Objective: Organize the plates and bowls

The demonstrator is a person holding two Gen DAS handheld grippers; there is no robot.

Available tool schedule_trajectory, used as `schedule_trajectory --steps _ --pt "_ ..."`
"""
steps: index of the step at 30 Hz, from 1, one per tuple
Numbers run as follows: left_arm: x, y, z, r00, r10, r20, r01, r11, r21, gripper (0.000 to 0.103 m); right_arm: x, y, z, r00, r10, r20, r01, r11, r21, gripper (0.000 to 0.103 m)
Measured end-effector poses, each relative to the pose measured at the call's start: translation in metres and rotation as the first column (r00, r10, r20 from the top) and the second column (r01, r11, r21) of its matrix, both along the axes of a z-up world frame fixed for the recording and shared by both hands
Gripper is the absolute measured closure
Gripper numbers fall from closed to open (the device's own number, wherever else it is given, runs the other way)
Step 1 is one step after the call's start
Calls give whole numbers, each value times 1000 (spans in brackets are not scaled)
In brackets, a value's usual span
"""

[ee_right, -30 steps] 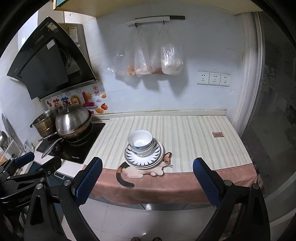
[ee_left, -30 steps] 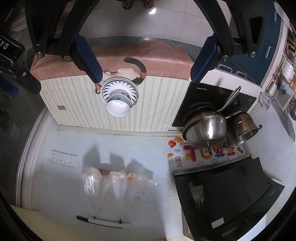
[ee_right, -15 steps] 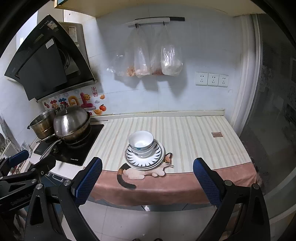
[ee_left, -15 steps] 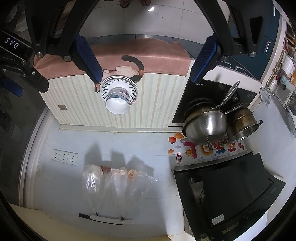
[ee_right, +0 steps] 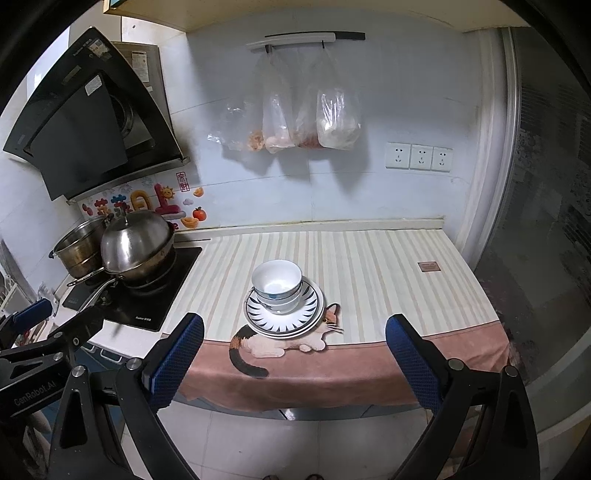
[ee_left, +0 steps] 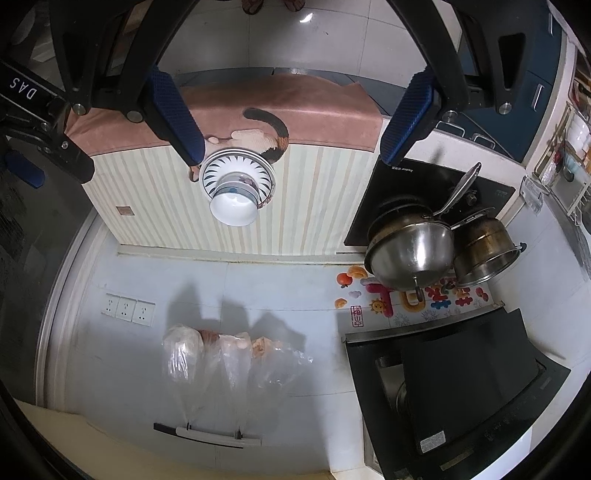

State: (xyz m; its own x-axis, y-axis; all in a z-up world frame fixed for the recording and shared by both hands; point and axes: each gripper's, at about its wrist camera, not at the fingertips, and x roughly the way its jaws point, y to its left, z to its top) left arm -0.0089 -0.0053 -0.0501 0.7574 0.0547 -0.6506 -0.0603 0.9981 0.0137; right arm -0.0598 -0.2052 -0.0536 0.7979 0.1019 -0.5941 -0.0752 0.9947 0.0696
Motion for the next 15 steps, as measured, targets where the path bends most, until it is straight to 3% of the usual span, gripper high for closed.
schedule_trajectory --steps 15 --pt "1 1 0 1000 -2 -2 2 1000 0 6 1 2 -2 1000 1 -11 -1 1000 -1 2"
